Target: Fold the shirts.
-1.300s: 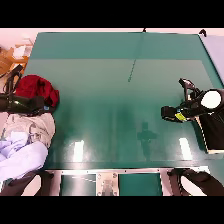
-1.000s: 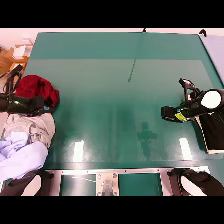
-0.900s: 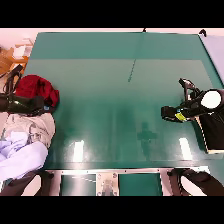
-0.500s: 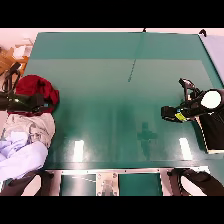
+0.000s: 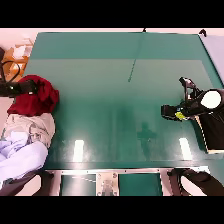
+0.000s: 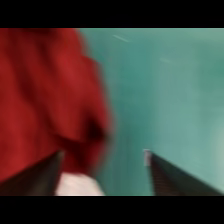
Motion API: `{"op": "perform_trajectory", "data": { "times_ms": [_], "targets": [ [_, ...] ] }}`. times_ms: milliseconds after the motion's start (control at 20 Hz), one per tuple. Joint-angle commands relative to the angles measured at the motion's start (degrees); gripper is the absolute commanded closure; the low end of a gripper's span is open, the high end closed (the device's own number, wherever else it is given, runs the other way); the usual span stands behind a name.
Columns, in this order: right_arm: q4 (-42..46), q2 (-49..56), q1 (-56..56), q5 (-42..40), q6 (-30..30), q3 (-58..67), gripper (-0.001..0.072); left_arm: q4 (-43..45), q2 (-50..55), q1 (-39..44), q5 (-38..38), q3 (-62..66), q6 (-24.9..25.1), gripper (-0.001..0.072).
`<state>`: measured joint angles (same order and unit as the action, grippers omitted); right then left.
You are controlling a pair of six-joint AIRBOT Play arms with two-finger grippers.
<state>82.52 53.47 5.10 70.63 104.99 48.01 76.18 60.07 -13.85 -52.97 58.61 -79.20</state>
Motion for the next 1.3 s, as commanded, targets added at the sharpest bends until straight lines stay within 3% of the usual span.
{"op": "perform_trajectory", "data": {
  "times_ms": [0, 200, 250, 300, 350, 550, 600, 650, 750, 900, 1050, 1250],
  "targets": [
    [0.02, 0.04, 0.04, -3.13, 0.00, -0.02, 0.0540, 11.76, 12.07, -3.13, 3.17, 6.60, -4.74, -0.0013],
    [-0.04, 0.04, 0.04, -4.13, 0.02, -0.02, 0.0532, 9.22, 25.22, -10.45, 2.89, 12.72, -6.19, -0.0013],
    [-0.04, 0.04, 0.04, -4.28, 0.02, -0.02, 0.0422, 8.66, 27.71, -11.02, 4.22, 12.94, -5.22, -0.0013],
    [-0.04, 0.04, 0.04, -4.28, 0.02, -0.02, 0.0248, 8.63, 29.99, -11.02, 5.31, 12.94, -4.46, -0.0013],
    [-0.04, 0.04, 0.04, -4.28, 0.02, -0.02, 0.0201, 7.56, 32.20, -11.02, 6.27, 12.94, -4.09, -0.0013],
    [-0.07, 0.04, 0.04, -4.22, 0.02, -0.02, 0.0202, 1.57, 37.62, -11.02, 8.72, 12.94, -2.78, -0.0005],
    [-0.07, 0.04, 0.04, -4.20, 0.02, -0.02, 0.0203, 1.14, 37.48, -11.02, 8.57, 13.51, -2.78, 0.0258],
    [-0.04, 0.04, 0.04, -4.22, 0.02, -0.02, 0.0204, 1.14, 37.48, -11.02, 6.56, 15.28, -2.62, 0.0673],
    [-0.09, 0.04, 0.04, -4.17, 0.02, -0.02, 0.0247, 0.04, 37.48, -10.88, 1.40, 20.50, -0.74, 0.0677],
    [-0.92, 0.04, 0.02, -4.20, 0.00, 0.13, 0.0453, -7.56, 37.46, -9.05, -8.15, 31.80, 2.34, 0.0678],
    [-1.09, 0.04, -1.66, -3.48, 0.00, 1.53, 0.0454, -12.57, 34.80, -2.36, -13.99, 42.34, 3.21, 0.0678],
    [-1.16, 0.04, -9.46, -1.03, -2.58, 5.99, 0.0457, -16.70, 26.27, 12.68, -14.67, 46.01, 2.58, 0.0678]
  ]
}}
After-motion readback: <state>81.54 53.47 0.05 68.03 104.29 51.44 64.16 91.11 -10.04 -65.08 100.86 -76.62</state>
